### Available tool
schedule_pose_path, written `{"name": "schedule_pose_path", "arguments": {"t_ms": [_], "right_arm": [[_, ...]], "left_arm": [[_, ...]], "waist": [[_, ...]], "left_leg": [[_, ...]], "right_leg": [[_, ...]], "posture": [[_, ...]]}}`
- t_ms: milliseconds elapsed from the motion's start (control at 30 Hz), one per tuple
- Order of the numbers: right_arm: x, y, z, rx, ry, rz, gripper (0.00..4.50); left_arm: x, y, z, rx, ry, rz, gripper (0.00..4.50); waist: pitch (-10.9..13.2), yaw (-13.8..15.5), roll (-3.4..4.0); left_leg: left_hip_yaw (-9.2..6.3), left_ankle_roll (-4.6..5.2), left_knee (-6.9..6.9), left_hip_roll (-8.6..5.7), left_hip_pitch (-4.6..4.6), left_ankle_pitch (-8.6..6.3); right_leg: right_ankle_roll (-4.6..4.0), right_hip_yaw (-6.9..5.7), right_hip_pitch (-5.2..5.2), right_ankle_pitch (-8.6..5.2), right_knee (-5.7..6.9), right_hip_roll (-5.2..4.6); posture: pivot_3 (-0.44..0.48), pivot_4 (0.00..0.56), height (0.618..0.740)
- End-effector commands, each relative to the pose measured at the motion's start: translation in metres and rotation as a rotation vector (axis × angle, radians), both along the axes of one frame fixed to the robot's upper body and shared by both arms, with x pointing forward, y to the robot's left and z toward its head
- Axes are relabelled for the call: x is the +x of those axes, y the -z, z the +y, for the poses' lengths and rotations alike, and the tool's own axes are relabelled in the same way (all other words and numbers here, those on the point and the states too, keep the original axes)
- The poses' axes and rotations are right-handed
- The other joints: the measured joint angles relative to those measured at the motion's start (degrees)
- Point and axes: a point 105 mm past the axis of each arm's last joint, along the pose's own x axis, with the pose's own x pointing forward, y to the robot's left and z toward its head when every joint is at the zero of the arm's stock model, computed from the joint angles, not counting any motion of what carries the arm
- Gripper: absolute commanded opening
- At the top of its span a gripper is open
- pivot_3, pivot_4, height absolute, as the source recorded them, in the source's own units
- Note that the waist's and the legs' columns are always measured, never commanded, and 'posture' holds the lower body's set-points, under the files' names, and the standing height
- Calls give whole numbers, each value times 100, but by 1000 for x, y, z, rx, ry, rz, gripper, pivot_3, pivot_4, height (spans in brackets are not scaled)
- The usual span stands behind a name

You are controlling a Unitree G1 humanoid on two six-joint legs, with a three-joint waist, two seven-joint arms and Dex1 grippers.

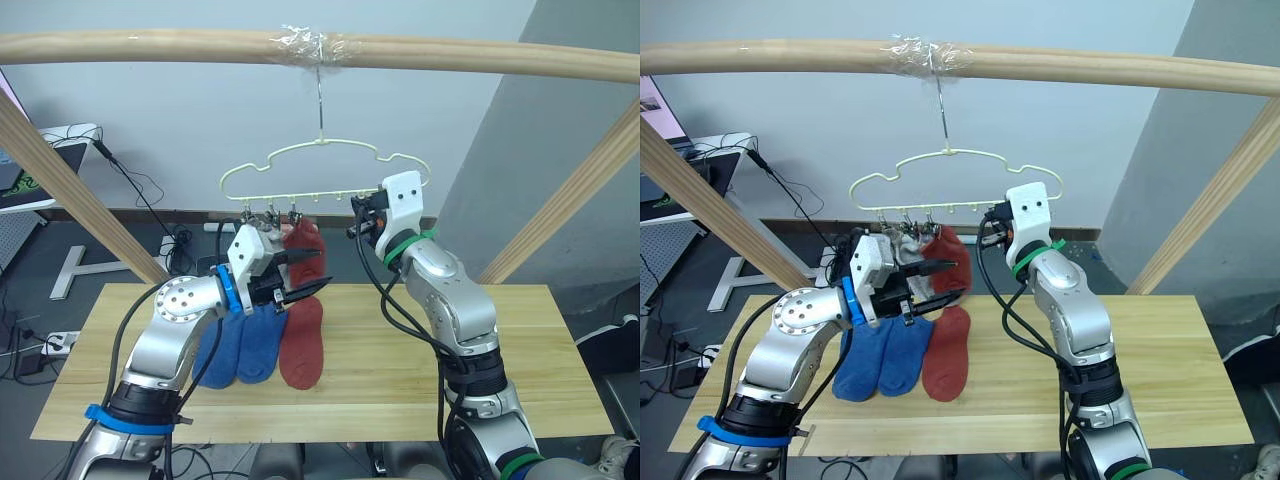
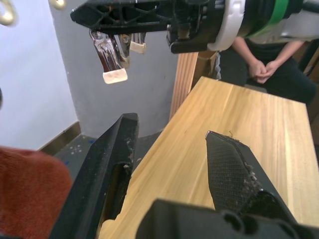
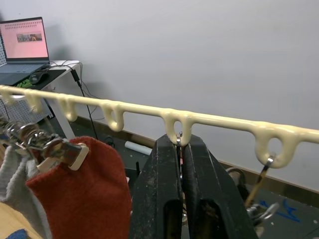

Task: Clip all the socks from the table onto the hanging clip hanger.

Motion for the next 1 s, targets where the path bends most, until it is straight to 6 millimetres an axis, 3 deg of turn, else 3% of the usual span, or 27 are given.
{"name": "schedule_pose_path", "arguments": {"t_ms": [33, 133, 267, 433, 633, 733, 1000], "right_arm": [[-2, -19, 3, 27, -8, -66, 1], [-2, -20, 4, 30, -8, -68, 0], [-1, -20, 4, 33, -7, -69, 0], [-3, -21, 8, 33, -22, -70, 0], [-3, -20, 8, 30, -20, -69, 0], [-4, -20, 8, 30, -20, -68, 0], [-5, -19, 8, 31, -19, -65, 0]], "left_arm": [[4, 34, 3, 98, -87, 80, 2666], [6, 68, 7, 146, -167, 229, 3327], [14, 91, 11, 183, -272, 305, 4465], [35, 116, 10, 192, -406, 365, 4465], [41, 146, 8, 224, -459, 514, 4465], [38, 157, 16, 291, -444, 537, 3911], [29, 161, 18, 306, -404, 539, 1584]], "waist": [[0, 1, 0], [0, -3, 0], [0, -2, 0], [-1, 24, -1], [-1, -4, -2], [-1, -5, -1], [-1, -14, -1]], "left_leg": [[0, 0, 0, 0, 0, 0], [2, 0, 0, 0, 0, 0], [-2, 0, 1, 0, -3, 0], [-2, 0, 2, -3, -3, 0], [1, 0, 0, -3, -3, 0], [-2, 0, 0, -2, -3, 0], [1, 0, 1, -3, 0, 0]], "right_leg": [[0, 0, 0, 0, 0, 0], [0, 2, -1, 0, 0, 0], [0, -4, -4, 0, 4, 0], [0, -6, -3, 1, 5, -2], [1, -3, -4, 1, 5, -3], [1, -6, -4, 1, 6, -3], [1, -2, -2, 2, 7, -4]], "posture": [[0, 161, 710], [-2, 162, 710], [-2, 162, 710], [-10, 164, 710], [-22, 167, 710], [-30, 169, 710], [-30, 173, 710]]}}
